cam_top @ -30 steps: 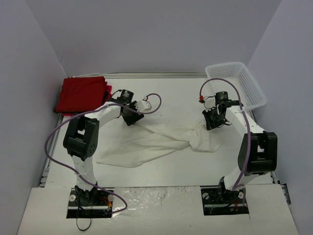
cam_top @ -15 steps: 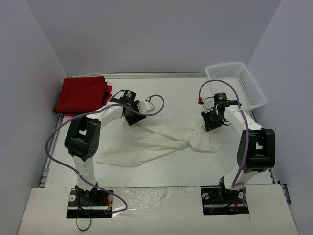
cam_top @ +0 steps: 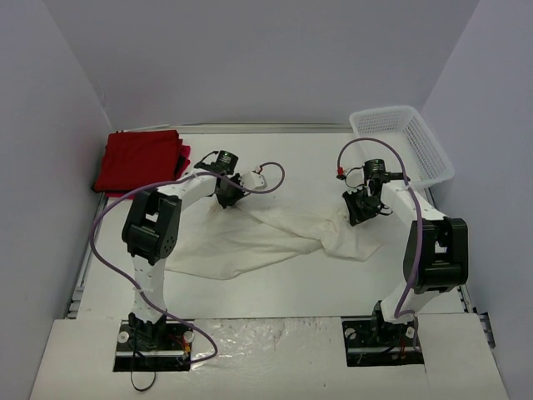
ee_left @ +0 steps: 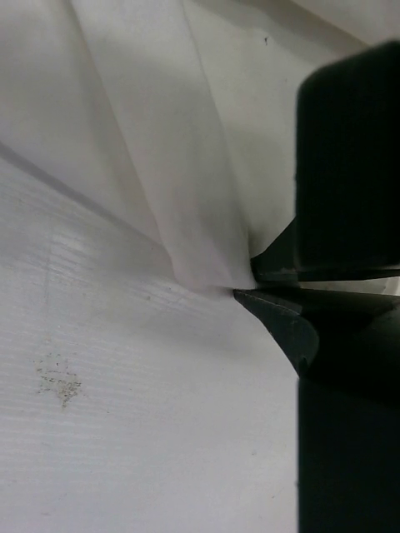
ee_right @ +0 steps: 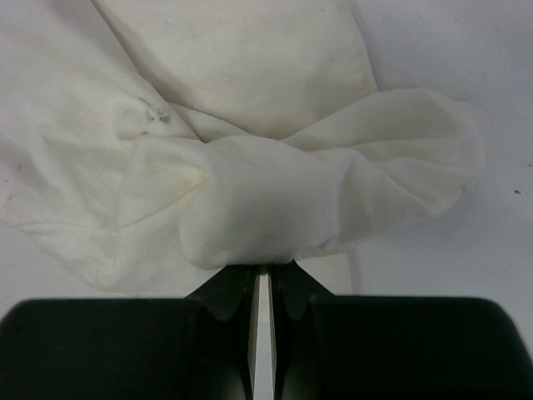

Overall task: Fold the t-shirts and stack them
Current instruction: Flatten out the tshirt

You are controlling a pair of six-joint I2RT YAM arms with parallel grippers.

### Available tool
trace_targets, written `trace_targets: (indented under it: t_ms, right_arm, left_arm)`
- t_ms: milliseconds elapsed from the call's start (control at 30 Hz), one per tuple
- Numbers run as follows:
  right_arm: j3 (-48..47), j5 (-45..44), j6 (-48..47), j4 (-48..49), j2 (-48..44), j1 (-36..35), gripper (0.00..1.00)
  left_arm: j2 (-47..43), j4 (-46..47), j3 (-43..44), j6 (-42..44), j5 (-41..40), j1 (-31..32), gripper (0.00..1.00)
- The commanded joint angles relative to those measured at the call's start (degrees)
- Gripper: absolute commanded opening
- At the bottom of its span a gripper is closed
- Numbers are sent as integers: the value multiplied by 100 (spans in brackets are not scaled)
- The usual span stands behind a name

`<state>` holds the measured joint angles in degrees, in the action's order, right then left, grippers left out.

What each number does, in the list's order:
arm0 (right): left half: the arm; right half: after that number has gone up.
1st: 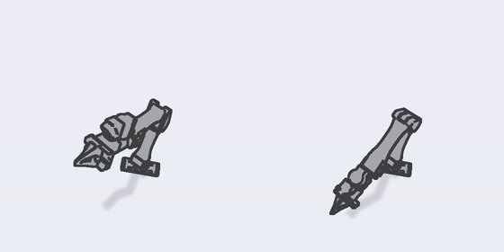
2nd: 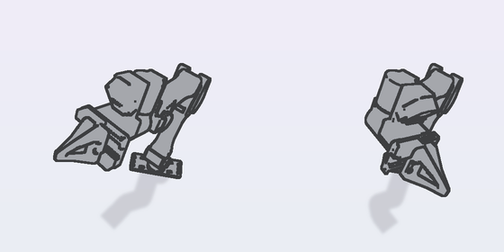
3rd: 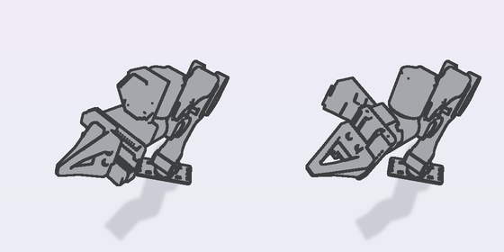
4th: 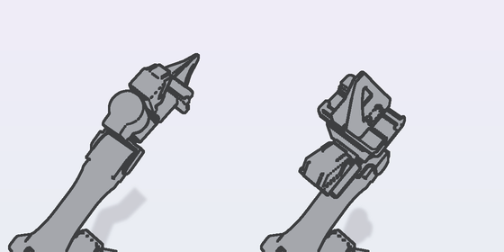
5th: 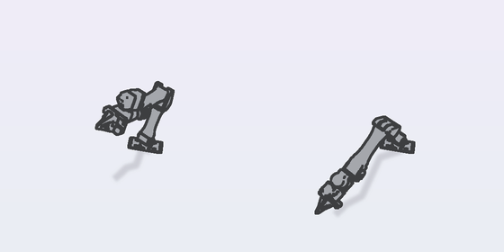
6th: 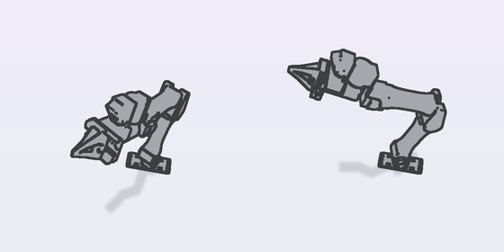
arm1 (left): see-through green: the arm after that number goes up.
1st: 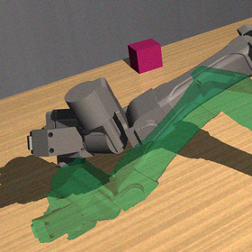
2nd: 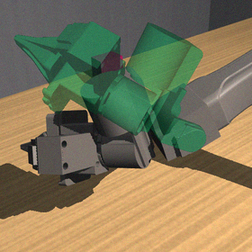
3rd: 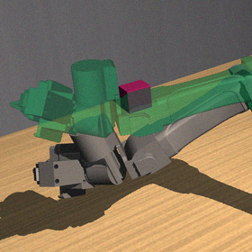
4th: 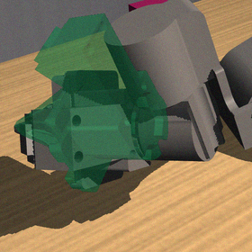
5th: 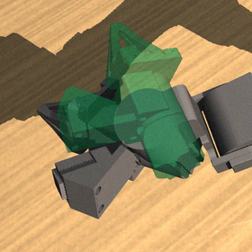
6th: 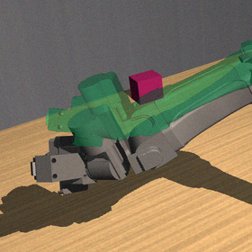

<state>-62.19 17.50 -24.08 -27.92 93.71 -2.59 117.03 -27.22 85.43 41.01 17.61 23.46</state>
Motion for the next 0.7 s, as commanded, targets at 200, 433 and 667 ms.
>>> trace_targets:
  t_ms: [200,433,667]
  right_arm:
    - [-29,96,-27,-152,-203,13,0]
    - [-740,-229,-238,-591,-555,30,0]
    - [-1241,-176,-291,-776,-644,57,0]
  left_arm:
    - [-698,-512,-175,-14,-231,0,2]
    - [-1779,-574,-369,-155,-978,-43,3]
    - [-2527,-705,-509,-515,-1417,-52,2]
